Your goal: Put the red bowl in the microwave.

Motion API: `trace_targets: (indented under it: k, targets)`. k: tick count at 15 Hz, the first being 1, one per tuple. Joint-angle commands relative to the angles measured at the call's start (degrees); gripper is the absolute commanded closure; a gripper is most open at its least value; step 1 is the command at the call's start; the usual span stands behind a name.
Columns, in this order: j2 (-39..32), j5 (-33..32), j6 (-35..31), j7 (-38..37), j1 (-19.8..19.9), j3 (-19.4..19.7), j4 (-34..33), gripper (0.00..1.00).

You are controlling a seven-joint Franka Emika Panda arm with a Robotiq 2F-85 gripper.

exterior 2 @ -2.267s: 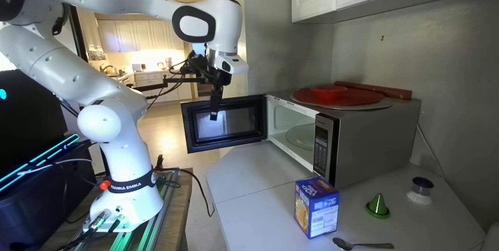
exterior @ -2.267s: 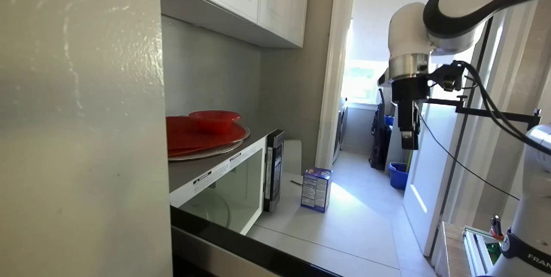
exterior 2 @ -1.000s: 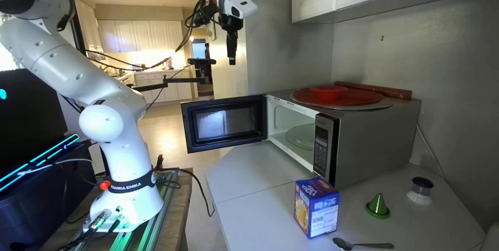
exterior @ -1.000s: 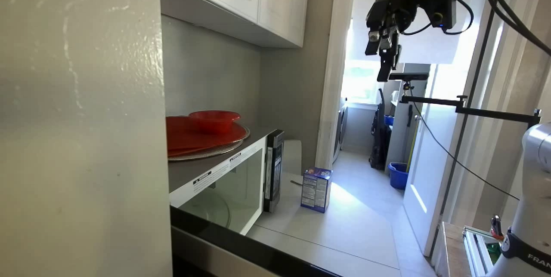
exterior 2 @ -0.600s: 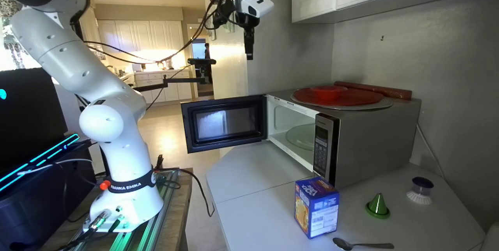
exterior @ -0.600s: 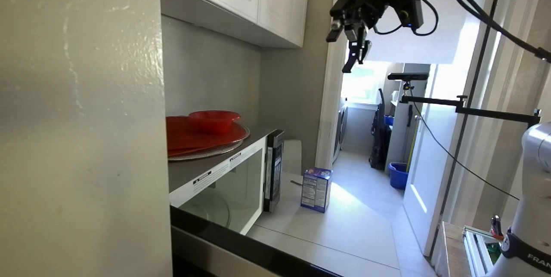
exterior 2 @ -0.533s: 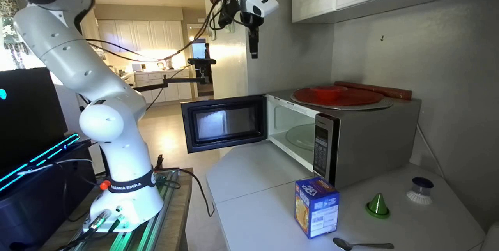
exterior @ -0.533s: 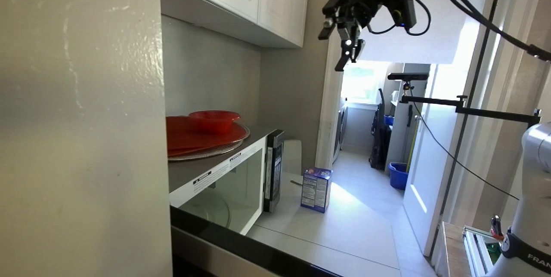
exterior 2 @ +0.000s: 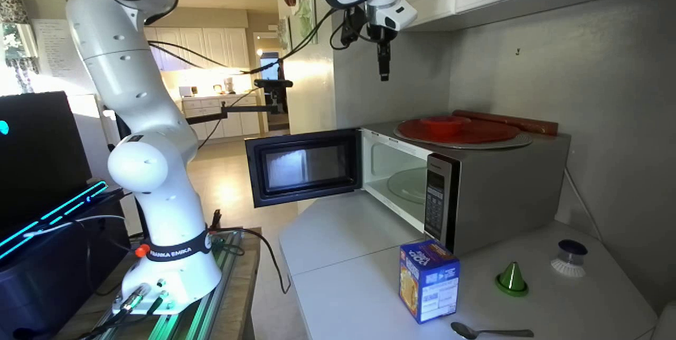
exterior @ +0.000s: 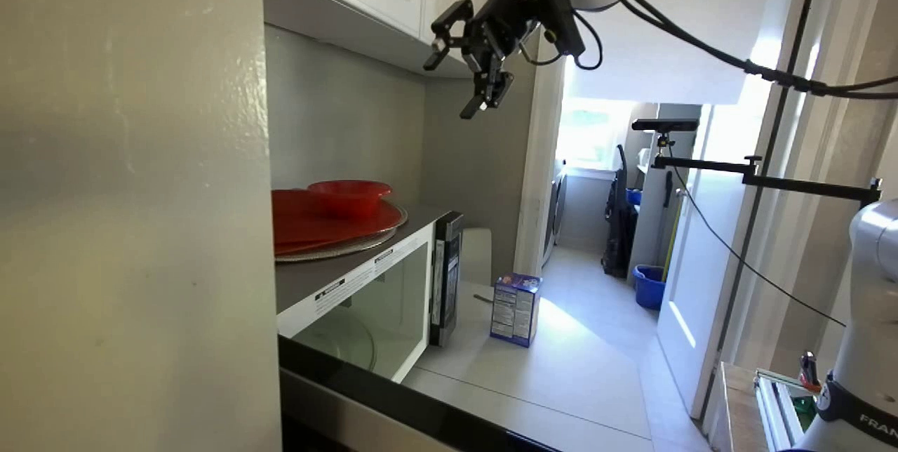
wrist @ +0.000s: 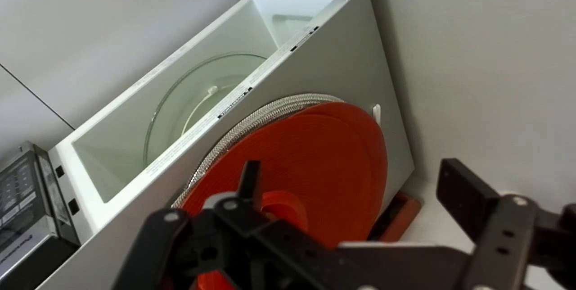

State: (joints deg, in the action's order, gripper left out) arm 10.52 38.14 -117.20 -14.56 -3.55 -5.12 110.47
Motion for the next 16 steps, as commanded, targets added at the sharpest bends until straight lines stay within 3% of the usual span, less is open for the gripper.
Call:
trace_targets:
  k: [1,11,12,16]
  targets:
    - [-8.97,0.01,-1.18,-2.73,-0.19,0.25,-7.86,0.00]
    - [-22.29,-0.75,-1.26,-2.48,1.38,2.51,-17.20,0.00]
    - [-19.79,-0.26,-1.48,-2.03,1.12,2.18,-14.20,0.00]
    - [-21.66,-0.29,-1.48,-2.00,1.47,2.49,-15.66,0.00]
